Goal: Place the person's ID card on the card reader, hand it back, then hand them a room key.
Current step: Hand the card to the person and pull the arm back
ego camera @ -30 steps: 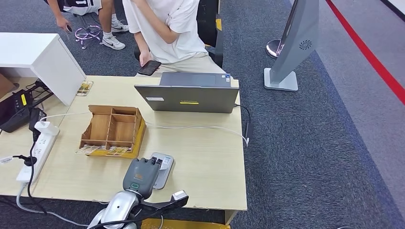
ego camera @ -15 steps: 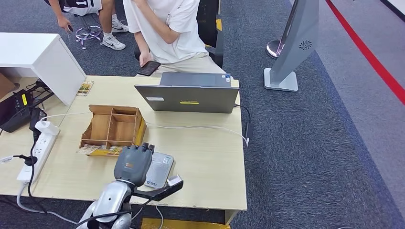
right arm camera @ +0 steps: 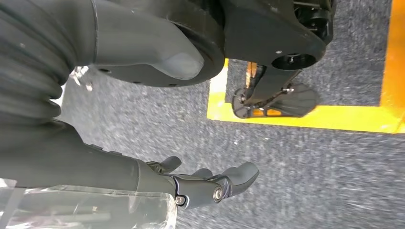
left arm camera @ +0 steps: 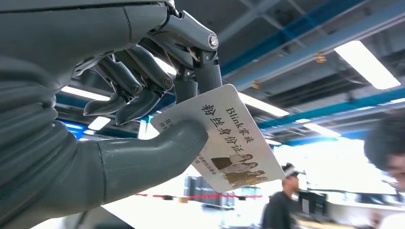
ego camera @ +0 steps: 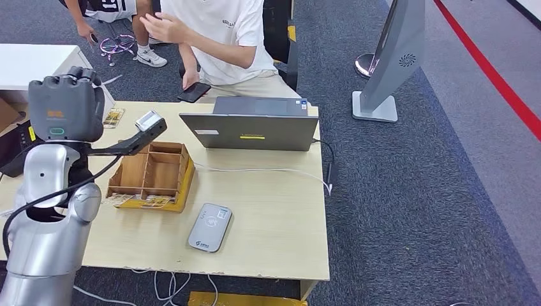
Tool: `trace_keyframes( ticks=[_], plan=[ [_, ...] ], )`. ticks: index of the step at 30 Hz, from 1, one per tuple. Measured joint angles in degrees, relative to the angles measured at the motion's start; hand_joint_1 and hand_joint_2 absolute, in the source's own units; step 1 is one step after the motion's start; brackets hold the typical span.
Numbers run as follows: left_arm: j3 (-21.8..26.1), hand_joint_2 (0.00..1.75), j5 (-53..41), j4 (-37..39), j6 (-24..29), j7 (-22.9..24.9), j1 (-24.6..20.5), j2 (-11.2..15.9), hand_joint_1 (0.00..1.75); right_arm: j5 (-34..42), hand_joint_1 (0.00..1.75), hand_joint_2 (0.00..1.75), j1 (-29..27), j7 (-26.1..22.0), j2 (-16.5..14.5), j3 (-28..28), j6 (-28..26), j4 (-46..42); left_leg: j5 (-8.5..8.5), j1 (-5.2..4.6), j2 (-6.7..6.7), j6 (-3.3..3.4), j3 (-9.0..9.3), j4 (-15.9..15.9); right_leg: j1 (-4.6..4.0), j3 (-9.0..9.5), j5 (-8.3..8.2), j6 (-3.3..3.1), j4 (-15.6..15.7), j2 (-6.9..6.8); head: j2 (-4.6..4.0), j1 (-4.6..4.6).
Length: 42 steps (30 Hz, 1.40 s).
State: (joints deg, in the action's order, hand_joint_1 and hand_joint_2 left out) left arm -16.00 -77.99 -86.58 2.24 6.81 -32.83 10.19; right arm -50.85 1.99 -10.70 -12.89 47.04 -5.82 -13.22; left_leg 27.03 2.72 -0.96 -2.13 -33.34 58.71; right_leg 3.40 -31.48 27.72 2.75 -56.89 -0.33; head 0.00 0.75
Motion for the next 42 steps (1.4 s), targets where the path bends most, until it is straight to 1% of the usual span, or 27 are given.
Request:
trace_keyframes(
  ticks=[4, 11, 16, 20, 28, 32, 36, 42],
  plan=[
    [1.89, 1.75, -0.45, 2.07, 1.82, -0.75, -1.01, 1.04, 1.75, -0.54, 0.0, 1.75, -1.17, -1.27, 1.29, -0.08, 0.05, 0.04, 0.01, -0.01, 0.03, 0.0, -0.07, 0.0, 0.0, -0.01, 0.01, 0.01, 0.03, -0.03, 0.0, 0.01],
    [2.01, 1.75, -1.07, 4.25, 2.27, -0.9, -0.87, 1.02, 1.75, -1.3, 0.0, 1.75, -1.59, -0.3, 1.73, -0.3, 0.06, 0.25, 0.01, 0.0, 0.0, 0.0, -0.12, 0.0, 0.0, -0.08, -0.02, 0.03, 0.03, -0.02, 0.0, -0.01],
    [2.01, 1.75, -1.11, 5.77, 2.99, -1.19, 0.3, 1.01, 1.75, -2.11, 0.0, 1.75, -1.62, -0.07, 1.85, -0.46, 0.06, 0.33, 0.0, 0.0, 0.0, -0.01, -0.12, 0.0, 0.0, -0.08, -0.02, 0.02, 0.01, -0.01, 0.0, 0.0],
    [2.01, 1.75, -0.93, 6.65, 3.55, -1.56, 1.19, 1.07, 0.0, -2.31, 0.0, 1.75, -1.63, 0.09, 1.87, -0.54, 0.05, 0.43, 0.0, -0.01, 0.01, 0.0, -0.14, 0.0, 0.0, -0.08, -0.02, 0.02, 0.02, -0.02, 0.0, 0.01],
    [2.12, 1.75, 0.17, 7.17, 3.98, -2.3, 2.76, 1.1, 0.0, -3.18, 0.0, 1.75, -1.66, 0.22, 1.95, -0.57, 0.06, 0.48, 0.0, 0.0, 0.01, 0.0, -0.13, 0.0, 0.0, -0.09, -0.02, 0.02, 0.02, -0.02, 0.0, 0.01],
    [2.12, 1.75, 1.71, 6.27, 3.96, -3.11, 4.46, 0.72, 0.0, -3.19, 0.0, 1.75, -1.7, 0.4, 1.96, -0.57, 0.05, 0.48, 0.0, -0.01, 0.01, 0.0, -0.13, 0.0, 0.0, -0.08, -0.02, 0.02, 0.02, -0.02, 0.0, 0.0],
    [1.95, 1.75, 3.93, 1.28, 3.27, -4.51, 8.67, 0.01, 0.0, -2.83, 0.0, 1.75, -1.79, 0.45, 1.96, -0.5, 0.05, 0.48, 0.02, -0.02, -0.02, 0.0, -0.14, 0.0, 0.01, -0.1, -0.02, 0.03, 0.04, 0.01, 0.0, 0.0],
    [-0.11, 1.75, 3.72, -8.49, 3.04, -4.73, 18.36, 0.24, 0.0, -2.16, 0.0, 1.75, -2.13, 0.92, 1.93, 0.01, 0.05, 0.42, 0.07, -0.01, -0.03, -0.02, -0.15, 0.0, 0.01, -0.13, 0.04, 0.06, 0.05, 0.0, 0.0, 0.01]
  ],
)
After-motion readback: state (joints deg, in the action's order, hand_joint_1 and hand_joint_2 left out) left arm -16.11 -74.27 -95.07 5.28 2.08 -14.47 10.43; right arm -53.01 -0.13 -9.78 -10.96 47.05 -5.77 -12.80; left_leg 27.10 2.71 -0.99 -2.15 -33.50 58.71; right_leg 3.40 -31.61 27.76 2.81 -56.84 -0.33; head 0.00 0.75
